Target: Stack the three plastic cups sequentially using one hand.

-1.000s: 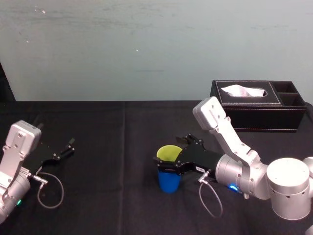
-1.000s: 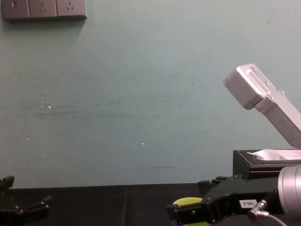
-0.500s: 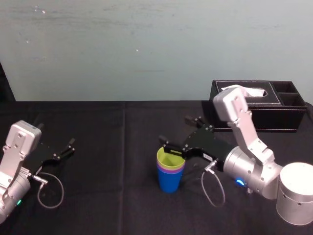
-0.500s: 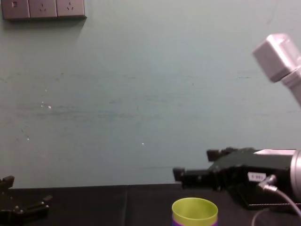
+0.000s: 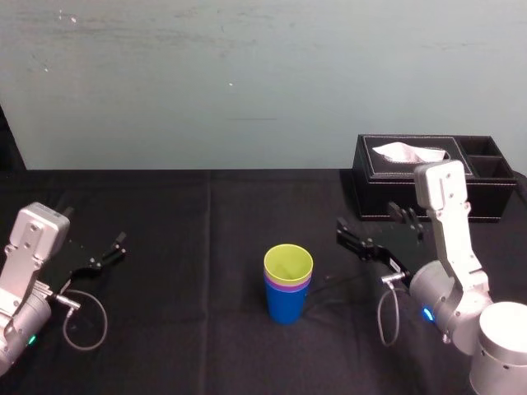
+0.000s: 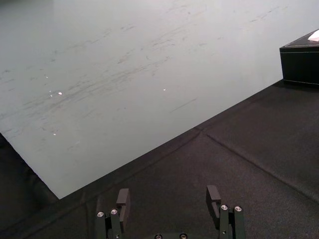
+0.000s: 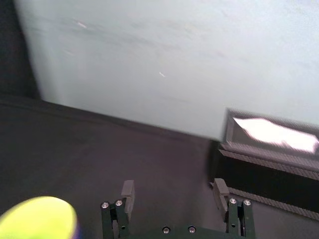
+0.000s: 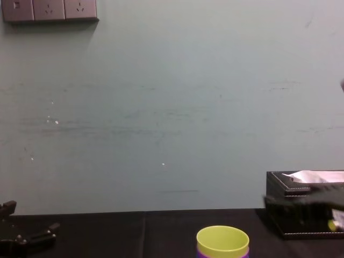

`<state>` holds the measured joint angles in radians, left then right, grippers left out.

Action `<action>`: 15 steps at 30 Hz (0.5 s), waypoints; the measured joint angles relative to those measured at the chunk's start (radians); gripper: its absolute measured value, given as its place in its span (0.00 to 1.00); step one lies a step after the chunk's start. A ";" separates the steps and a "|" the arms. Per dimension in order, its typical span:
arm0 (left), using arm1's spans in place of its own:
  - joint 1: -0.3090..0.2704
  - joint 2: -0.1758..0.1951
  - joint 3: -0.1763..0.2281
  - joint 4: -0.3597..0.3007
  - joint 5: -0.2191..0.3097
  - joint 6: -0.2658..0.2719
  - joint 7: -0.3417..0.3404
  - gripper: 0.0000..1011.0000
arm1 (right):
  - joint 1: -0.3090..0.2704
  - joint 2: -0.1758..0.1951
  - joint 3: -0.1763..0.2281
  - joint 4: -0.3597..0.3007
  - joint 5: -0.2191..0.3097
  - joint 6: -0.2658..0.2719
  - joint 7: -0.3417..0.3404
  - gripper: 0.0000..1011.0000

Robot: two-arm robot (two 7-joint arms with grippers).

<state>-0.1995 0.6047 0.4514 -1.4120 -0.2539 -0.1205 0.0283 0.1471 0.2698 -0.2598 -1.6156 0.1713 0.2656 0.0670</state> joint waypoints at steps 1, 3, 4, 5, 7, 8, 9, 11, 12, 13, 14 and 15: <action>0.000 0.000 0.000 0.000 0.000 0.000 0.000 0.99 | -0.007 -0.012 0.010 0.014 -0.007 0.006 -0.022 0.99; 0.000 0.000 0.000 0.000 0.000 0.000 0.000 0.99 | -0.012 -0.021 0.017 0.026 -0.014 0.010 -0.039 0.99; 0.000 0.000 0.000 0.000 0.000 0.000 0.000 0.99 | -0.016 -0.027 0.021 0.036 -0.019 0.012 -0.048 0.99; 0.000 0.000 0.000 0.000 0.000 0.000 0.000 0.99 | -0.018 -0.031 0.023 0.042 -0.022 0.013 -0.051 0.99; 0.000 0.000 0.000 0.000 0.000 0.000 0.000 0.99 | -0.020 -0.036 0.026 0.051 -0.027 0.014 -0.056 0.99; 0.000 0.000 0.000 0.000 0.000 0.000 0.000 0.99 | -0.021 -0.040 0.028 0.058 -0.031 0.014 -0.058 0.99; 0.000 0.000 0.000 0.000 0.000 0.000 0.000 0.99 | -0.021 -0.042 0.029 0.061 -0.034 0.014 -0.058 0.99; 0.000 0.000 0.000 0.000 0.000 0.000 0.000 0.99 | -0.021 -0.047 0.032 0.069 -0.039 0.014 -0.058 0.99; 0.000 0.000 0.000 0.000 0.000 0.000 0.000 0.99 | -0.020 -0.048 0.033 0.071 -0.041 0.015 -0.057 0.99; 0.000 0.000 0.000 0.000 0.000 0.000 0.000 0.99 | -0.020 -0.049 0.034 0.073 -0.043 0.015 -0.057 0.99; 0.000 0.000 0.000 0.000 0.000 0.000 0.000 0.99 | -0.019 -0.052 0.038 0.078 -0.044 0.015 -0.056 0.99; 0.000 0.000 0.000 0.000 0.000 0.000 0.000 0.99 | -0.019 -0.053 0.038 0.079 -0.044 0.015 -0.055 0.99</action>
<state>-0.1995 0.6047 0.4514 -1.4120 -0.2539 -0.1205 0.0283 0.1280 0.2170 -0.2213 -1.5370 0.1272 0.2809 0.0118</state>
